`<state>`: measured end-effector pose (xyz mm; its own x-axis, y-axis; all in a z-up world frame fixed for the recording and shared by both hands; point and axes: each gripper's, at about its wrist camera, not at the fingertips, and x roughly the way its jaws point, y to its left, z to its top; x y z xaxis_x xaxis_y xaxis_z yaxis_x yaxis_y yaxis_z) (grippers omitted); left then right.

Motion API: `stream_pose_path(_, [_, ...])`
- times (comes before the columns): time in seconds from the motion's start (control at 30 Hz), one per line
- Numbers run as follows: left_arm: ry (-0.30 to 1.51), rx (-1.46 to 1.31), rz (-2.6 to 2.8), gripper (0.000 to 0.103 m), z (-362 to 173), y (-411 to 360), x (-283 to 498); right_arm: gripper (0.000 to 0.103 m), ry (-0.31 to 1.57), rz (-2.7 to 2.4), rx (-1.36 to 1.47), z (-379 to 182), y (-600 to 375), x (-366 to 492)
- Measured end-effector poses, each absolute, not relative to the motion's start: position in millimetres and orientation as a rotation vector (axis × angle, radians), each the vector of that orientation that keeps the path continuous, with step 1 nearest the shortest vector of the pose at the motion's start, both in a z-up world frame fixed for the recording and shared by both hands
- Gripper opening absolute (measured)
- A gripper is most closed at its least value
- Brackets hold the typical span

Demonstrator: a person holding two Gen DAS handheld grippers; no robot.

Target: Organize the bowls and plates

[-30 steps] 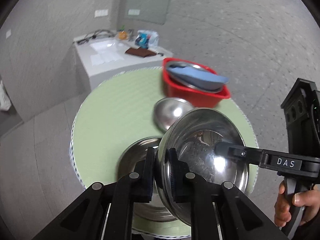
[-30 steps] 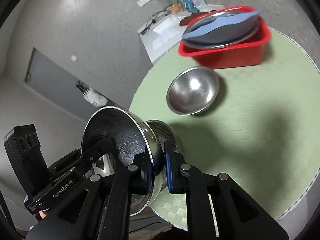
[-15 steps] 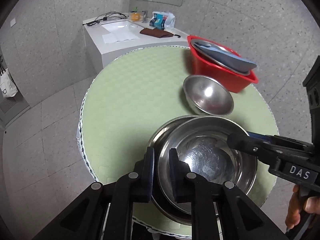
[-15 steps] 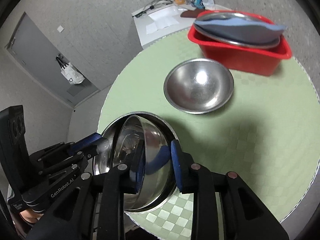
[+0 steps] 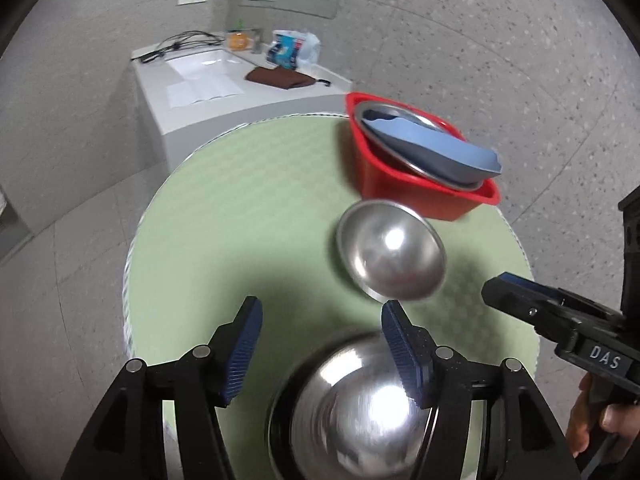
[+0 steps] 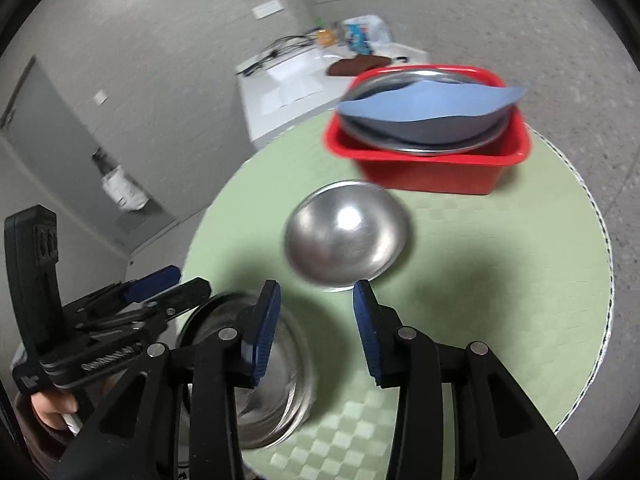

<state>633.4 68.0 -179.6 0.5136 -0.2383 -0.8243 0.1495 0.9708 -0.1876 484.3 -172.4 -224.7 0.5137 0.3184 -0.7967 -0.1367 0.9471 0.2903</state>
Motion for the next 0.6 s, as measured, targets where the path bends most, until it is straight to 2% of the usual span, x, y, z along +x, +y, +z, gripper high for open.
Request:
stream_pose_path(0.23, [1.096,-0.011,-0.305,0.064,-204.1,44.2,707.8,0.039,1.053,0.157,0.292,-261.1,-197.8,530.6])
stream_pose_path(0.37, [1.173,0.043,-0.31,0.061,-227.4,27.2,742.1,0.04,1.089,0.116,0.325,-280.0,-203.1,551.2])
stream_pose_path(0.43, [1.209,0.073,-0.311,0.05,-238.5,20.3,754.6,0.04,1.112,0.11,0.337,-290.0,-203.5,561.3])
stream_pose_path(0.5, [1.228,0.089,-0.322,0.019,-245.8,16.7,762.1,0.04,1.131,0.108,0.344,-298.1,-202.5,568.0])
stream_pose_path(0.53, [1.237,0.091,-0.337,0.014,-249.2,15.1,765.4,0.039,1.137,0.111,0.351,-300.0,-200.6,568.5])
stream_pose_path(0.6, [1.222,0.096,-0.356,0.011,-250.2,12.6,768.9,0.032,1.148,0.125,0.365,-305.3,-199.2,572.7])
